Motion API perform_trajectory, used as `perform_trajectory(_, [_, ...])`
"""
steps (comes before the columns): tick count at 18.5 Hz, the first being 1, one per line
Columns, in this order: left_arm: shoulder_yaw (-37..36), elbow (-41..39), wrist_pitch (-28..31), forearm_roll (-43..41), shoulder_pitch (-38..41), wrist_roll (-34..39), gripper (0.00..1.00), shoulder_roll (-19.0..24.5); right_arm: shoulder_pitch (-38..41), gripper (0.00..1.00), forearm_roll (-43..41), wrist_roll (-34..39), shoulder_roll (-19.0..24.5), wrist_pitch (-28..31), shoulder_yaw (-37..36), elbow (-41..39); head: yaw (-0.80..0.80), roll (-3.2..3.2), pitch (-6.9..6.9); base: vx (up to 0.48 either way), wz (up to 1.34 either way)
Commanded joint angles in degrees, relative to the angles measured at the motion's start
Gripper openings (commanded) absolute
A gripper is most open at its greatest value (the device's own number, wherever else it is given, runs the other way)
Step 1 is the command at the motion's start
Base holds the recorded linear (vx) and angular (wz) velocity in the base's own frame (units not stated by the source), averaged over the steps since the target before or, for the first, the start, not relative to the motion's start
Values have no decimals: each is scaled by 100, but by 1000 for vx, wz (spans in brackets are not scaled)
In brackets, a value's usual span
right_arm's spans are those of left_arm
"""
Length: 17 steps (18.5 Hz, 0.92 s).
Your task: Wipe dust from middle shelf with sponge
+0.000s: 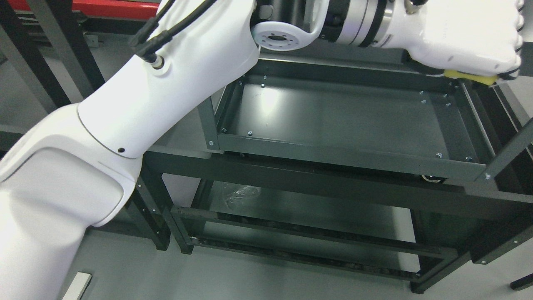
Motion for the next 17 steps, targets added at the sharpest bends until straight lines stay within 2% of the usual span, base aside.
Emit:
perform_trajectory(1, [-481,808,5,-521,-83,7,0,74,1,100,0,-10,-100,419,0,-100,0,0,0,0,0])
perform_trajectory(9, [449,783,5,-742,198,-11,0,74,1,100,0,-10,-100,419,0,-100,0,0,0,0,0])
perform_trajectory(17, [2057,-305,5,-681,1015,-256,0,1502,1,100,0,-10,-100,419,0,-100,0,0,0,0,0])
